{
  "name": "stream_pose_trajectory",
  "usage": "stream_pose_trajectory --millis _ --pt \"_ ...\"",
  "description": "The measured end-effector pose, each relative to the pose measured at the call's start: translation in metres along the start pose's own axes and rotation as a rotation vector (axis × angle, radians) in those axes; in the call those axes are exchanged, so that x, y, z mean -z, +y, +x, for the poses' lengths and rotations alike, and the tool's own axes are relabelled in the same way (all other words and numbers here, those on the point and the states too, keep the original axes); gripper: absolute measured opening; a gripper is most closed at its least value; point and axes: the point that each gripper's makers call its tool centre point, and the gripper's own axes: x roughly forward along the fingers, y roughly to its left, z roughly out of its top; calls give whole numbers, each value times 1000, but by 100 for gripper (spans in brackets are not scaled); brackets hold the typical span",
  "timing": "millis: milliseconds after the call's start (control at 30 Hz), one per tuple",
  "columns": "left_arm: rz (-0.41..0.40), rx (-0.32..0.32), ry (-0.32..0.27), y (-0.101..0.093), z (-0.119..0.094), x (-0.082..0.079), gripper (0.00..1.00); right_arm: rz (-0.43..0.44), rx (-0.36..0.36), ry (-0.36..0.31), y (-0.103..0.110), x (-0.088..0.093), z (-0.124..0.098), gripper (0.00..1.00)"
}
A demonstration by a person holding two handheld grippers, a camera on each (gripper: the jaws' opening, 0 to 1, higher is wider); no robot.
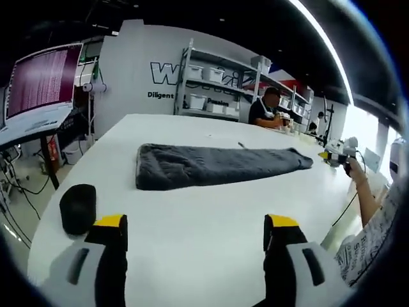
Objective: Fold the towel on the table until its edges align and the towel forms a compact rectangular stack.
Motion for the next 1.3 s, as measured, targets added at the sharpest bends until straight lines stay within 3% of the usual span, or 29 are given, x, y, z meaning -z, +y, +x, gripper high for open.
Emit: stream_pose_trajectory --millis 100,200,533,700,1000,1100,1300 --pt "-11 4 -3 -2 3 1 92 24 3 8 -5 2 14 68" --pt "-11 -2 3 -2 7 4 92 43 39 47 -12 14 29 74" --pt "-29 11 28 -6 14 16 92 21 64 148 -13 43 58 58" --pt "-40 4 28 -3 12 16 92 -12 57 177 -14 49 62 39" --pt "-43 -11 17 1 5 13 92 39 18 193 -13 54 69 34" --pt "-47 -20 16 4 3 14 92 50 -24 194 -9 54 70 22" --pt "-51 -27 15 7 0 14 92 -9 -27 192 -13 52 70 16"
